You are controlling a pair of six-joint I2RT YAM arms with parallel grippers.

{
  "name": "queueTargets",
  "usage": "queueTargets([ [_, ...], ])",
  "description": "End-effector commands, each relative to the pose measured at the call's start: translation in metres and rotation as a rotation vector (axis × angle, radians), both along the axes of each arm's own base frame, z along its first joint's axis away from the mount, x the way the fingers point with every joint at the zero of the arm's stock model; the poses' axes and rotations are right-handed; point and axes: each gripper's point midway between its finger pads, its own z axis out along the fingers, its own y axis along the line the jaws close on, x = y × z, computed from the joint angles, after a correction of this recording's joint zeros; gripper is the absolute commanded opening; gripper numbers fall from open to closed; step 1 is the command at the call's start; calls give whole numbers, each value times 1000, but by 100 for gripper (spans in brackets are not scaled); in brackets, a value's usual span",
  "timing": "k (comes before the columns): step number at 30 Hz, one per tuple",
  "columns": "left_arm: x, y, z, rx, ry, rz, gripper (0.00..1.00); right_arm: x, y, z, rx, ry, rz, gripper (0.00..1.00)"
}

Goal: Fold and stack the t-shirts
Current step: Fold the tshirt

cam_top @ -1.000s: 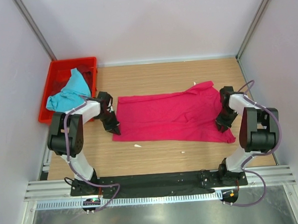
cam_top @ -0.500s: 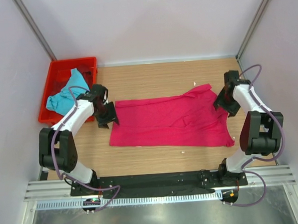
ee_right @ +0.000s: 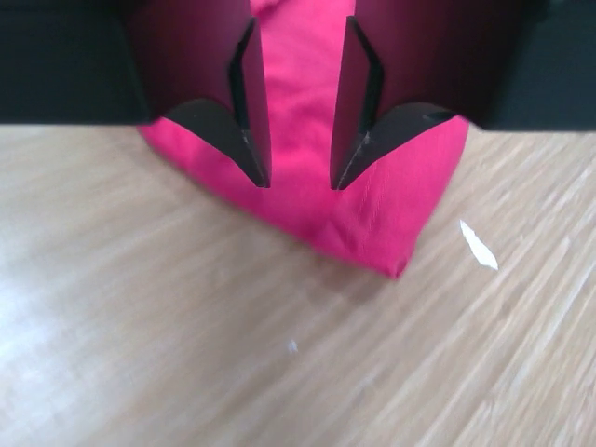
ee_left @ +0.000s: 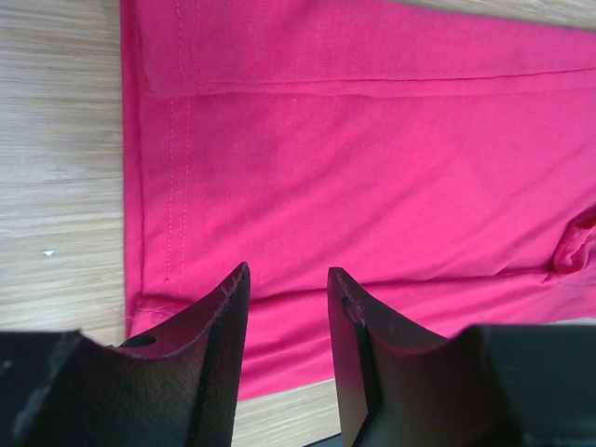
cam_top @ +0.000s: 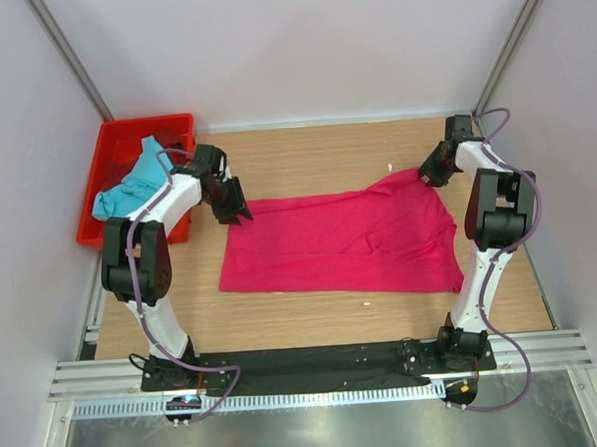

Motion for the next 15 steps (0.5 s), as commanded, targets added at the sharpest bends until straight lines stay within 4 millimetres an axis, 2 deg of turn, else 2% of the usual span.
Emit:
queueTargets([
  [1, 16, -13, 22, -61, -81, -36, 40, 44, 4, 20, 34, -160, 90, 37],
  [5, 9, -13, 20, -68, -67, -41, 38, 49, 4, 4, 28, -175, 142, 36],
  [15, -5, -11, 9, -60, -28, -41, 38, 59, 0, -6, 2, -165, 185, 39],
])
